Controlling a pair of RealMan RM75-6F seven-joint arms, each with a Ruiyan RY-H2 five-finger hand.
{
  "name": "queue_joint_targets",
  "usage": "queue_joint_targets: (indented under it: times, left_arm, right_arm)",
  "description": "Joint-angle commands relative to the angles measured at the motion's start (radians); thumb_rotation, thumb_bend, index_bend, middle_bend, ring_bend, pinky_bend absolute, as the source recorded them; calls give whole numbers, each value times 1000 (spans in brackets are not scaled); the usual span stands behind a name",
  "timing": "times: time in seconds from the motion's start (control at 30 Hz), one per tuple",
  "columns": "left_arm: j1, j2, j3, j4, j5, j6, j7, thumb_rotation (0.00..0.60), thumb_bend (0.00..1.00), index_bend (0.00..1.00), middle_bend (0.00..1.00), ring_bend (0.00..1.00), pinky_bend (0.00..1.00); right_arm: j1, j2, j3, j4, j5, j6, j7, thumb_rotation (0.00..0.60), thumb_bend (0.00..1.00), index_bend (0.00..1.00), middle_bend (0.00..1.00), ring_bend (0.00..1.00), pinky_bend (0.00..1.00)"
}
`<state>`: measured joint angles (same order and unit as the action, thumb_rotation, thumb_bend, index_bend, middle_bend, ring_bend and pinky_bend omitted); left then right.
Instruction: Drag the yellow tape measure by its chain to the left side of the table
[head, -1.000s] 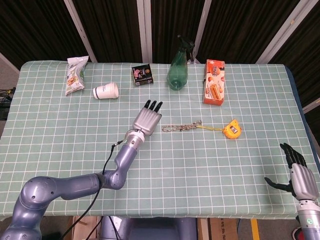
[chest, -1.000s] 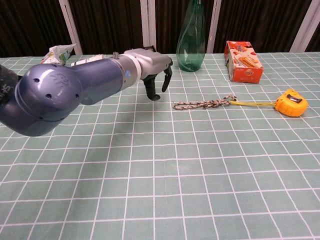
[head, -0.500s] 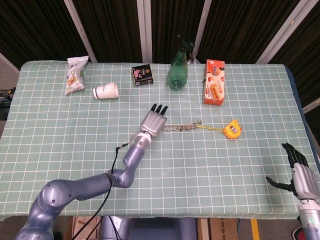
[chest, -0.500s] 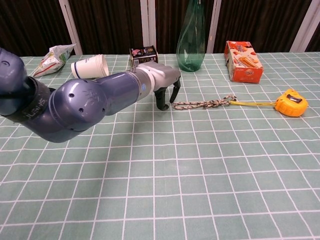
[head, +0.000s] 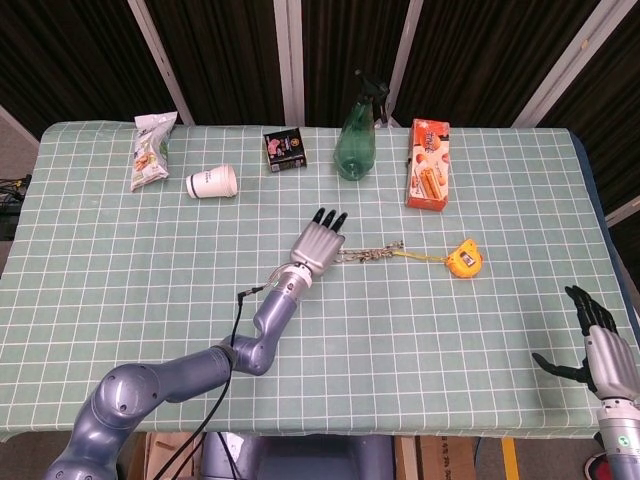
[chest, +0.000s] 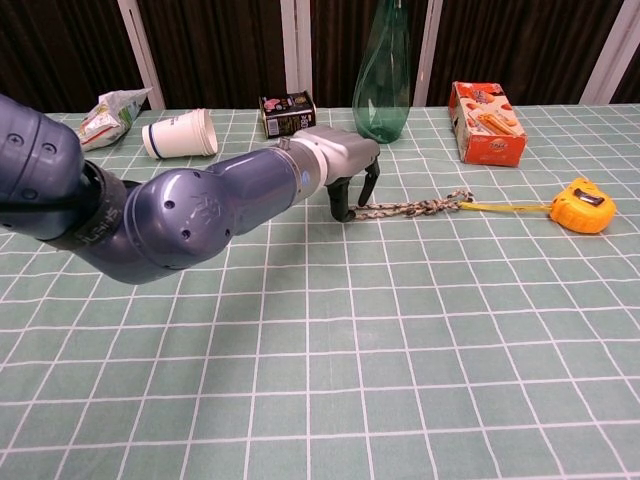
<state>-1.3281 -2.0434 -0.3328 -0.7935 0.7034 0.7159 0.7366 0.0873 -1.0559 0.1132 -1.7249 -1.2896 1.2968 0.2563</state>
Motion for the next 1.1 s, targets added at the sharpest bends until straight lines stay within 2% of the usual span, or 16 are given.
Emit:
queue_joint_targets:
  times: [0.03, 0.57, 1.1]
  left_arm:
    - [0, -1, 2, 1, 1, -3, 1, 600, 464, 482, 0, 0, 0]
    - [7, -4, 6, 5, 0, -14, 4, 600, 463, 515, 0, 0, 0]
    - [3, -1, -1, 5, 3, -19, 1, 600, 465, 506, 0, 0, 0]
  right_arm:
    - [0, 0, 1, 1, 1, -1, 1, 600, 185, 0, 0, 0, 0]
    - [-1, 0, 2, 1, 2, 0, 1, 600, 184, 0, 0, 0, 0]
    - [-1, 0, 2, -1, 2, 0, -2, 600, 184, 0, 0, 0, 0]
